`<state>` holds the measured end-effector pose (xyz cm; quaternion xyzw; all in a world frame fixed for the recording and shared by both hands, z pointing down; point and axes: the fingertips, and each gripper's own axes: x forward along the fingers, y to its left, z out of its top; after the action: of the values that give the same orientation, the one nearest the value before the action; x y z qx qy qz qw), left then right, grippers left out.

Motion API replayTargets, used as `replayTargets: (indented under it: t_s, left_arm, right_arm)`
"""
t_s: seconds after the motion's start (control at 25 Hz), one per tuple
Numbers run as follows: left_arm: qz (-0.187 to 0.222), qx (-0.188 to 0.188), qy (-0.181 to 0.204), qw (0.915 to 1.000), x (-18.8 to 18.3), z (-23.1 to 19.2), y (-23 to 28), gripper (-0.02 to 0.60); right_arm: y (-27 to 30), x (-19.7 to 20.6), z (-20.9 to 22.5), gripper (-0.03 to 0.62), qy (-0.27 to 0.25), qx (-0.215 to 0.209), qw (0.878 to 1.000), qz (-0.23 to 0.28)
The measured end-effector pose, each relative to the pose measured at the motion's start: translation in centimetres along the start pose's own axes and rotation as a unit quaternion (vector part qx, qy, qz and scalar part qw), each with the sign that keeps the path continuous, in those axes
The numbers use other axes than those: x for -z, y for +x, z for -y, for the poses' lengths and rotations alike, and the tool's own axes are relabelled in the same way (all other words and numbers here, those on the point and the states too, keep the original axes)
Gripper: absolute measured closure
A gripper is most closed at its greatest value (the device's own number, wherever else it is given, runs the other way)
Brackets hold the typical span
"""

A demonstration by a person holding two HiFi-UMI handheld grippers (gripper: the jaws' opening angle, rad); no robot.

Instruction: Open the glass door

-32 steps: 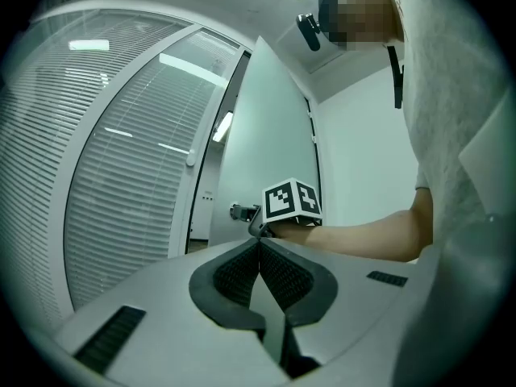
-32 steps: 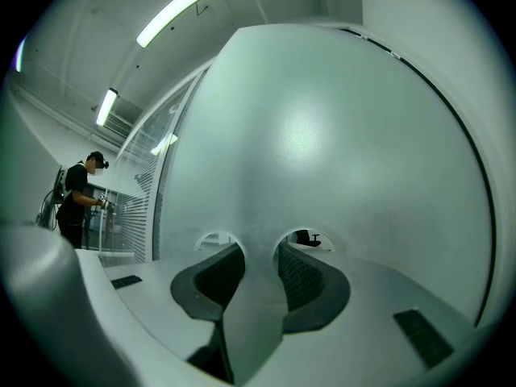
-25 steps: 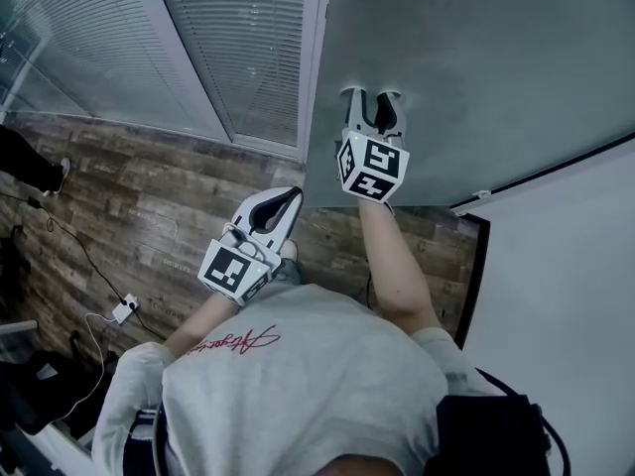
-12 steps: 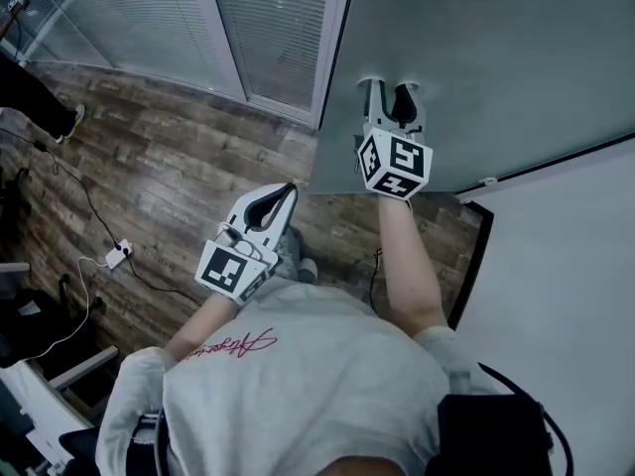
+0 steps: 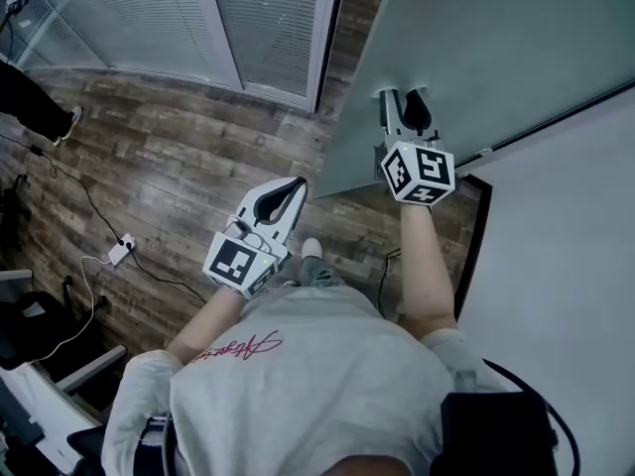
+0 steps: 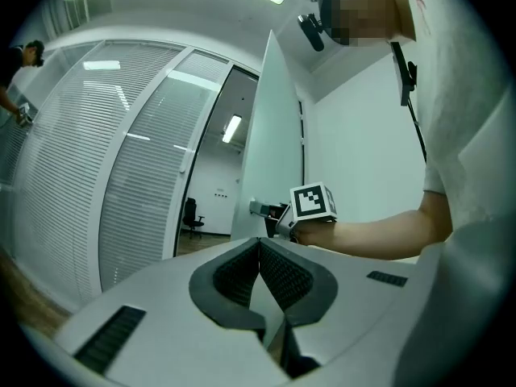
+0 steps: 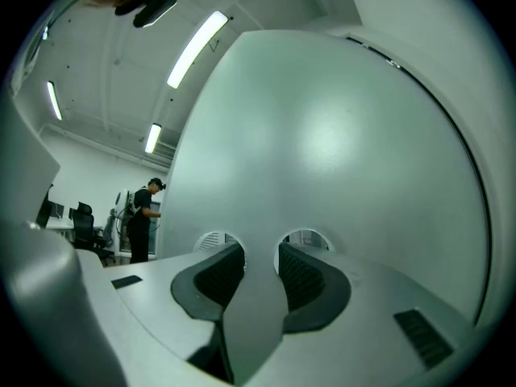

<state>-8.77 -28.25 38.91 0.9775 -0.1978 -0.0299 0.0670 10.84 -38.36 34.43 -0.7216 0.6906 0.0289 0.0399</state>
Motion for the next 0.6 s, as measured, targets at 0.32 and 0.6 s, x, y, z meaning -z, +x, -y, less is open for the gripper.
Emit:
replayTargets:
  t_s: [0.32,0.6]
  left_arm:
    - [0.013,0.08,0.017,0.9965,-1.2,5.9,-0.7,0.565]
    - [0.009,0.126,0.007,0.992,-0.7,10.4,-1.5,0.565]
  right_arm:
    - [-7.1,-1.0,0.0,0.453,-0.021,0.012,1.0,0.008]
    - [-13.0,-1.5,-0.1,0.453,-0.009,-0.002,1.0,0.002]
